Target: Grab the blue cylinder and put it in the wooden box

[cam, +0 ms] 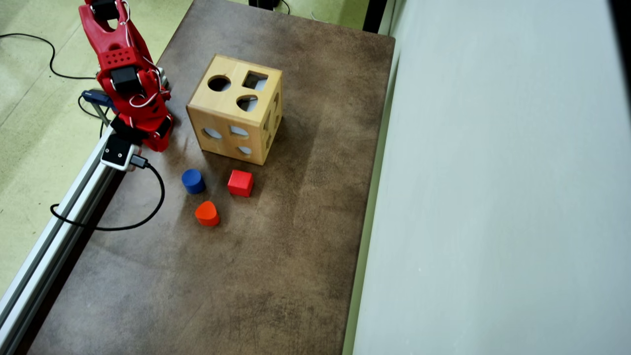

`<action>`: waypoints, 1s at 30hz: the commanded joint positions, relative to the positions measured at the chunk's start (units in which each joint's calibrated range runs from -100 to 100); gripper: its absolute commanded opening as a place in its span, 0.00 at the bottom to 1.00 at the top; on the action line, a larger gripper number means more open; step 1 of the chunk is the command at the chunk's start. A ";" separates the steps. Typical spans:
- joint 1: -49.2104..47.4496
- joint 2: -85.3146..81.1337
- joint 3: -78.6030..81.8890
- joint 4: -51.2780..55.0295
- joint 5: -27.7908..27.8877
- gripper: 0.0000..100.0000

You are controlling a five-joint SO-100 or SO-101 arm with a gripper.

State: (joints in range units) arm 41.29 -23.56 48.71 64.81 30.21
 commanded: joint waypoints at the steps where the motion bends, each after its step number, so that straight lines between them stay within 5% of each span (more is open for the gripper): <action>1: -0.42 0.16 3.88 -7.03 1.61 0.05; 11: -0.42 0.16 7.19 -14.75 2.54 0.21; 30: -0.50 0.25 6.12 -15.55 2.05 0.27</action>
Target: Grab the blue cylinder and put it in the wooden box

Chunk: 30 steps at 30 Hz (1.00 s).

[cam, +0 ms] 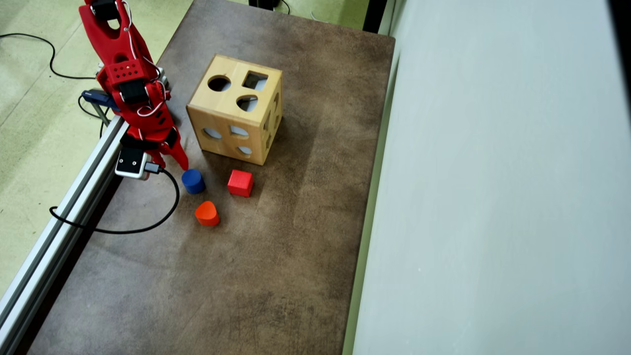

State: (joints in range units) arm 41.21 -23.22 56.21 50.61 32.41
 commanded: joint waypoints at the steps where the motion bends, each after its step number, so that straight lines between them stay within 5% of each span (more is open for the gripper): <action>1: -0.43 -0.09 -1.38 -2.07 -0.15 0.27; 10: -0.43 11.97 -3.52 -8.99 -0.44 0.28; 21: -7.34 14.94 -9.43 -7.94 -7.33 0.28; 30: -9.34 14.09 -9.52 3.23 -9.82 0.28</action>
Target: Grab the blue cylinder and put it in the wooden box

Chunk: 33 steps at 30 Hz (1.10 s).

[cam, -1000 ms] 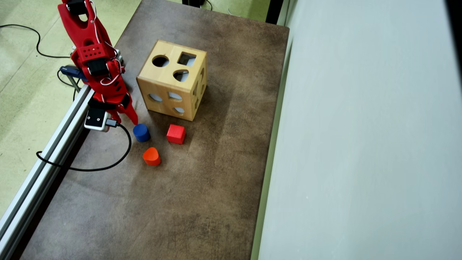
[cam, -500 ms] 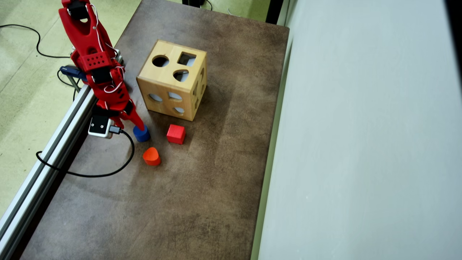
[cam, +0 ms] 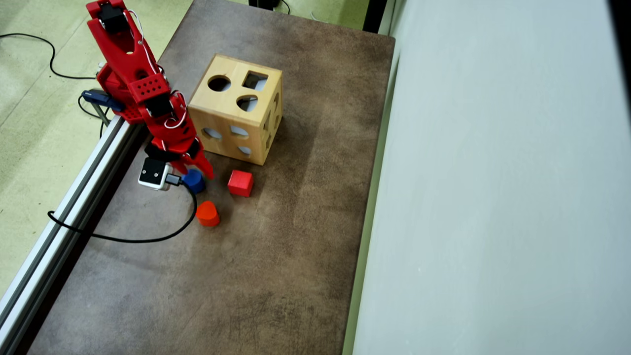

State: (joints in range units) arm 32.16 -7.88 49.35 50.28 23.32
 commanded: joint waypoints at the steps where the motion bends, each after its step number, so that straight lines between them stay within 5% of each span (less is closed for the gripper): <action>1: -0.29 -1.25 -2.65 4.28 -0.98 0.28; 33: 0.53 8.69 -7.93 3.88 -0.68 0.28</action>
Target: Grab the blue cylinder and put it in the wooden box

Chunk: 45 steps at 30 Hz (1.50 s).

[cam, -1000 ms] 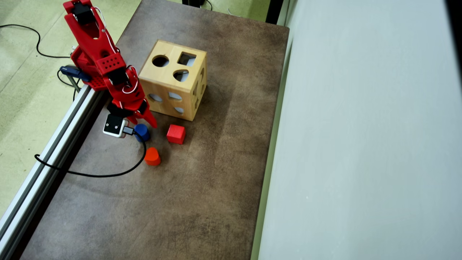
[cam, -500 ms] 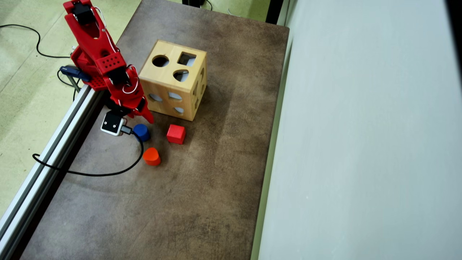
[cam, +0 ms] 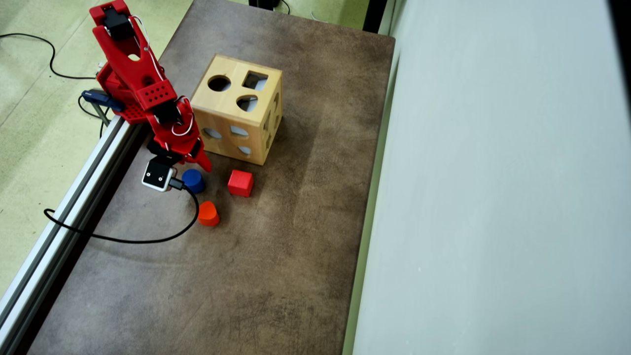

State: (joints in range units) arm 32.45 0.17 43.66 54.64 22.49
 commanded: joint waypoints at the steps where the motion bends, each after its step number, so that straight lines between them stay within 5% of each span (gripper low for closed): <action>1: 0.24 0.98 -2.24 -0.48 0.20 0.28; 45: 3.73 13.89 -13.87 -0.48 0.24 0.28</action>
State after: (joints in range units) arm 36.26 13.73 32.55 54.64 22.59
